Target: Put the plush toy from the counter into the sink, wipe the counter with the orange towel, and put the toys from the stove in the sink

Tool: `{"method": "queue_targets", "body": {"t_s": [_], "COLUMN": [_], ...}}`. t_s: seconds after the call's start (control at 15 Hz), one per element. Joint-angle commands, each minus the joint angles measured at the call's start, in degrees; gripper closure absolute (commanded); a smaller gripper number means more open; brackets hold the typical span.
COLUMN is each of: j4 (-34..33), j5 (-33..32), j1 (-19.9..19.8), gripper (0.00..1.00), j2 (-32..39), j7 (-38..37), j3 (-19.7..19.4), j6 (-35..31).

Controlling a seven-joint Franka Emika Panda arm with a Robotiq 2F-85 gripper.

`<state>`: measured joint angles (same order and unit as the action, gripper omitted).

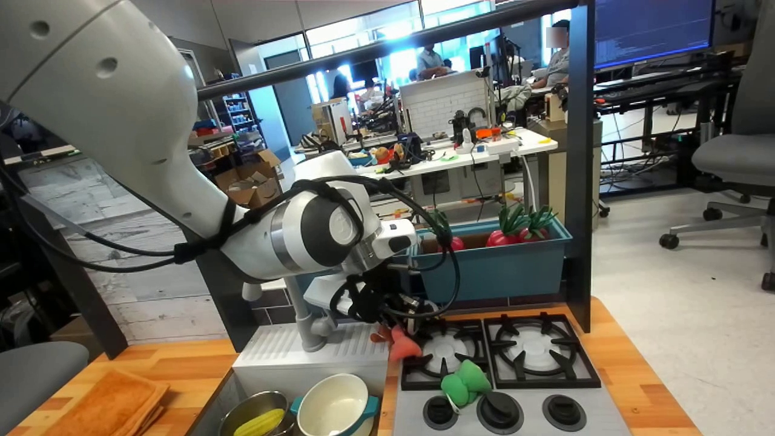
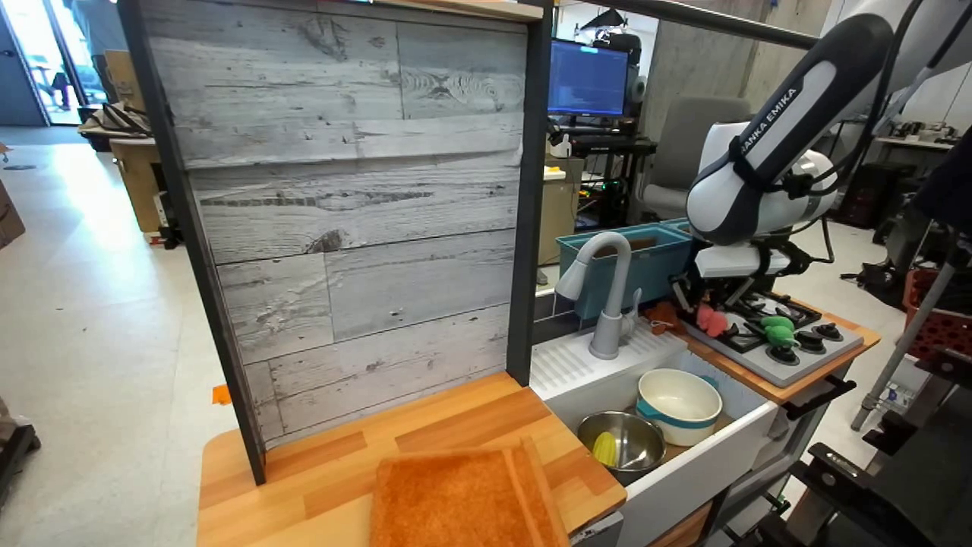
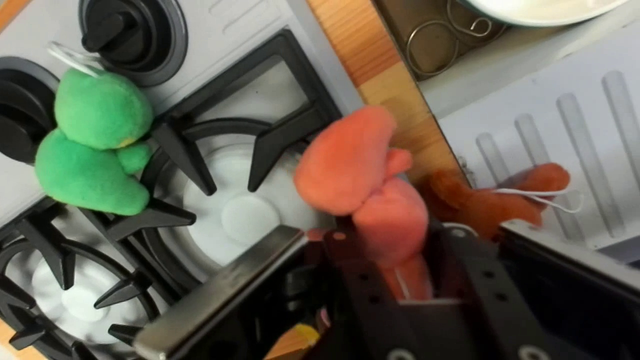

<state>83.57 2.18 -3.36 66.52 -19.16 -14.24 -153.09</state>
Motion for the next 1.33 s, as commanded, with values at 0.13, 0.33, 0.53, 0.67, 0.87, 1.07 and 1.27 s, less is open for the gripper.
{"method": "queue_targets", "body": {"t_s": [0.13,0.33,0.53,0.67,0.87,1.07,1.27], "j4": [10.01,15.3,17.87,18.07,16.82,16.71,17.27], "j5": [-1.71,-2.18,1.11,3.73,8.42,9.72,8.91], "j1": [2.25,2.97,-1.31,-5.6,-11.54,-12.22,-10.51], "gripper": [0.96,0.97,0.96,0.96,0.96,0.53,0.3], "j2": [-8.11,-12.34,-13.63,-13.19,-10.96,-10.08,-10.41], "j7": [3.37,6.01,10.83,15.0,20.47,20.99,18.63], "j3": [-0.04,0.84,7.32,13.22,20.64,20.92,18.01], "j6": [-0.87,1.15,-2.31,-2.15,-0.76,-0.08,-1.28]}}
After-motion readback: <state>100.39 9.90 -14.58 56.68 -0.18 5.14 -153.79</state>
